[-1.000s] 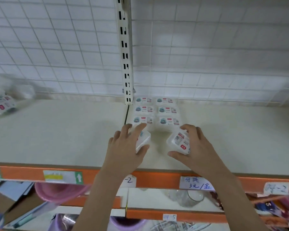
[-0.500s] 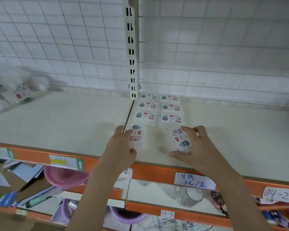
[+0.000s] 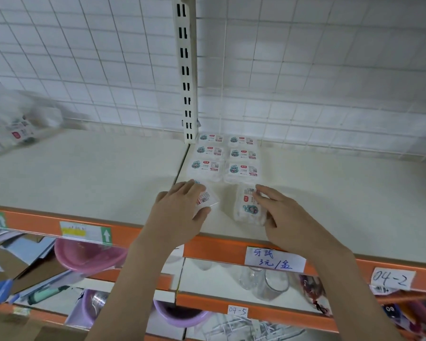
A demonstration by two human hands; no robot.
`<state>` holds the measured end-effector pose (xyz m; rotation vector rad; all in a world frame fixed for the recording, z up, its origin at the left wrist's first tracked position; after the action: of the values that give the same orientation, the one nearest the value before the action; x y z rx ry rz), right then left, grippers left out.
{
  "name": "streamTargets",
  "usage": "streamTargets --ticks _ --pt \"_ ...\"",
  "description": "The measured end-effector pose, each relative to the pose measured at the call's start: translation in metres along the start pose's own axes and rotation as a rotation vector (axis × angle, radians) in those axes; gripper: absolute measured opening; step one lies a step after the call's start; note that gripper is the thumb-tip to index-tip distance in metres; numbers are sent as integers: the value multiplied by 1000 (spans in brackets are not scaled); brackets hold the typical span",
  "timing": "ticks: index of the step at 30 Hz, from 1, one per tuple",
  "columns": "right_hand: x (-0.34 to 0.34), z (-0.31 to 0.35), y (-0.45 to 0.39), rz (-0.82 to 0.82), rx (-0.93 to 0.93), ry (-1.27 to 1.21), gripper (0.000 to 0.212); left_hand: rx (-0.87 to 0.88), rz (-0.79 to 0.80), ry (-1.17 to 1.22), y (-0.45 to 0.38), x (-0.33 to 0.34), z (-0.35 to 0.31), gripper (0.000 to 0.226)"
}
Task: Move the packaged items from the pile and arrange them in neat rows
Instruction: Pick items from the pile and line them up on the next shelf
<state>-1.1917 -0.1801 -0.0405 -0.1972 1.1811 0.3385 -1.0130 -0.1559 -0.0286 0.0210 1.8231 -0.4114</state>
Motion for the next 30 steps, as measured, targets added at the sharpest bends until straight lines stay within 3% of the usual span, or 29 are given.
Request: streamTargets --ticks 8,14,26,30 --pt "-13 7 -4 -219 -58 195 47 4 199 -178 1 6 6 60" --pt "-10 3 -10 -326 -46 75 48 48 -33 -296 -4 7 12 55" --pt "5 15 -40 -289 -37 25 51 22 -65 90 -33 27 19 55" --pt "13 8 -42 -153 -4 4 71 42 -25 120 -36 30 22 57"
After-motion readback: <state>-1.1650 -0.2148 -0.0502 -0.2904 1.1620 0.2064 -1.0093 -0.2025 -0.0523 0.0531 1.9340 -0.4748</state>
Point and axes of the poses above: each hand's wrist, its own y-axis away from the middle knuckle, its own x-axis out of the palm, z = x × y, the point moved 7 cm from there along -y, towards the middle knuckle, and after that the axes turned 9 degrees about x, right-handed, at the moved point
